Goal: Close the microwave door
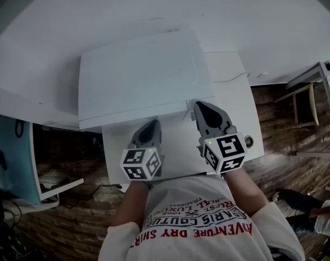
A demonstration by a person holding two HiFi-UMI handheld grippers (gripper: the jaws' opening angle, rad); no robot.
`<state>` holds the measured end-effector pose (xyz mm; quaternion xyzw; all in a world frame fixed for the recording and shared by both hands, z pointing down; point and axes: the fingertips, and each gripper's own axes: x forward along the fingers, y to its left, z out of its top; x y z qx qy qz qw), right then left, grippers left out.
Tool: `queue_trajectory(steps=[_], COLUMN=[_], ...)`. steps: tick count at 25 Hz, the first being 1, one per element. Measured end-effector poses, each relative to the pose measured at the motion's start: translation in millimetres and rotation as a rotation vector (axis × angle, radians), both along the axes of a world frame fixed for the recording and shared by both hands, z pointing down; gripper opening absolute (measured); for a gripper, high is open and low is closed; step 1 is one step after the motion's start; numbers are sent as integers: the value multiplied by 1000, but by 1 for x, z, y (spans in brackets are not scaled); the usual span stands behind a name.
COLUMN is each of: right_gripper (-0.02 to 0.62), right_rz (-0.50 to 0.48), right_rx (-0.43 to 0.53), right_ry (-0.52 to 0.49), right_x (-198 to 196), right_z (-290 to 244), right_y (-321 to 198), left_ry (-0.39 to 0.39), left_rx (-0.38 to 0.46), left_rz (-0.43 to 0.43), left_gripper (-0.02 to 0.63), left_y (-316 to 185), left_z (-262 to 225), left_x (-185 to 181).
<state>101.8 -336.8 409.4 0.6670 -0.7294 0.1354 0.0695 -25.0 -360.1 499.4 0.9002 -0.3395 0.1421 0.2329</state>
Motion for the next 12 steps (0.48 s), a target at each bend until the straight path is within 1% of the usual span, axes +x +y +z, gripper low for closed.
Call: queue_trajectory(steps=[3, 5, 6, 8, 10, 12], right_gripper=[11, 11, 12, 12, 12, 12], right_rz=[-5, -13, -17, -19, -20, -45], right_rx=[1, -6, -12, -23, -26, -26], right_ry=[1, -6, -14, -29, -31, -39], right_x=[0, 0, 1, 2, 1, -6], right_z=[0, 0, 0, 0, 0, -1], right_y=[0, 1, 1, 0, -1, 2], left_ry=[-7, 5, 11, 14, 13, 15], left_rx=[27, 49, 72, 144, 214, 266], left_rz=[-15, -29, -32, -21, 2, 27], left_gripper=[5, 5, 5, 5, 5, 5], left_y=[-1, 0, 1, 5, 11, 18], left_z=[-3, -10, -17, -35, -53, -68], left_x=[-1, -2, -2, 1, 5, 7])
